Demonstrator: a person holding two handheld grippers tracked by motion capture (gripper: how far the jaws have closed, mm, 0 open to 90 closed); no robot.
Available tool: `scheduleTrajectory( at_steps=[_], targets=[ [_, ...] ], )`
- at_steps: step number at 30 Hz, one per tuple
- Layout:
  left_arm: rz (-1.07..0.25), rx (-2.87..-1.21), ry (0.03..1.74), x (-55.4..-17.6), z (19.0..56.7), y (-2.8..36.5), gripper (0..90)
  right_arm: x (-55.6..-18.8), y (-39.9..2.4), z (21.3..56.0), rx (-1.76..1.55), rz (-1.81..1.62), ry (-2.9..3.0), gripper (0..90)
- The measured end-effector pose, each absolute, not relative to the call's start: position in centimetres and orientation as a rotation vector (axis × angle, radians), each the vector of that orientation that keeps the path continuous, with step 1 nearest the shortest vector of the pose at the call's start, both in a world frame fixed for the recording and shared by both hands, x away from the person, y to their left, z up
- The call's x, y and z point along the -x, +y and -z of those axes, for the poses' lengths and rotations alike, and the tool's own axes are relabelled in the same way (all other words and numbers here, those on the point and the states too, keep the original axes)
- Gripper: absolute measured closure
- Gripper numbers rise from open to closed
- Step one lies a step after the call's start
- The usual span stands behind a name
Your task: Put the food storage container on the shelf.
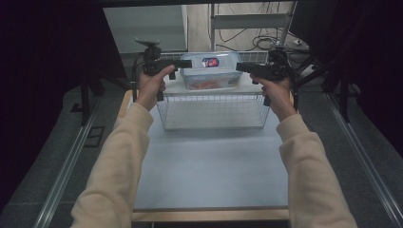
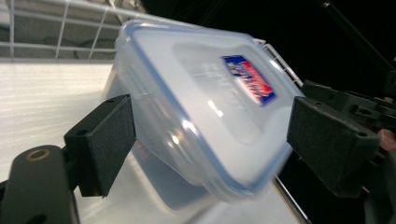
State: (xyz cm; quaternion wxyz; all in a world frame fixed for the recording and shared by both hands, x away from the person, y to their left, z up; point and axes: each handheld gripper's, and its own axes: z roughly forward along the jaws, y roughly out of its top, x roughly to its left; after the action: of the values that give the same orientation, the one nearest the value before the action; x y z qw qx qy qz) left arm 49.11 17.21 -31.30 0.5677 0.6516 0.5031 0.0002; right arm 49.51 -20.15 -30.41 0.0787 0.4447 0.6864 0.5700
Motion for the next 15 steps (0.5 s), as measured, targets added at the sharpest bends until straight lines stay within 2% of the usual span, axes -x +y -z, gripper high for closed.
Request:
scheduleTrajectory(
  at_steps=[6,15],
  targets=[
    [-0.103,-1.61,1.102,-45.3,30.6,17.2,15.8,-47.5,-21.3,30.1,-1.289,-1.691,2.082,32.7],
    [-0.13,-1.678,1.007,-38.8,32.0,16.0,16.8,-43.0,-22.2,30.8,-1.18,-1.668,2.164,30.2]
  ],
)
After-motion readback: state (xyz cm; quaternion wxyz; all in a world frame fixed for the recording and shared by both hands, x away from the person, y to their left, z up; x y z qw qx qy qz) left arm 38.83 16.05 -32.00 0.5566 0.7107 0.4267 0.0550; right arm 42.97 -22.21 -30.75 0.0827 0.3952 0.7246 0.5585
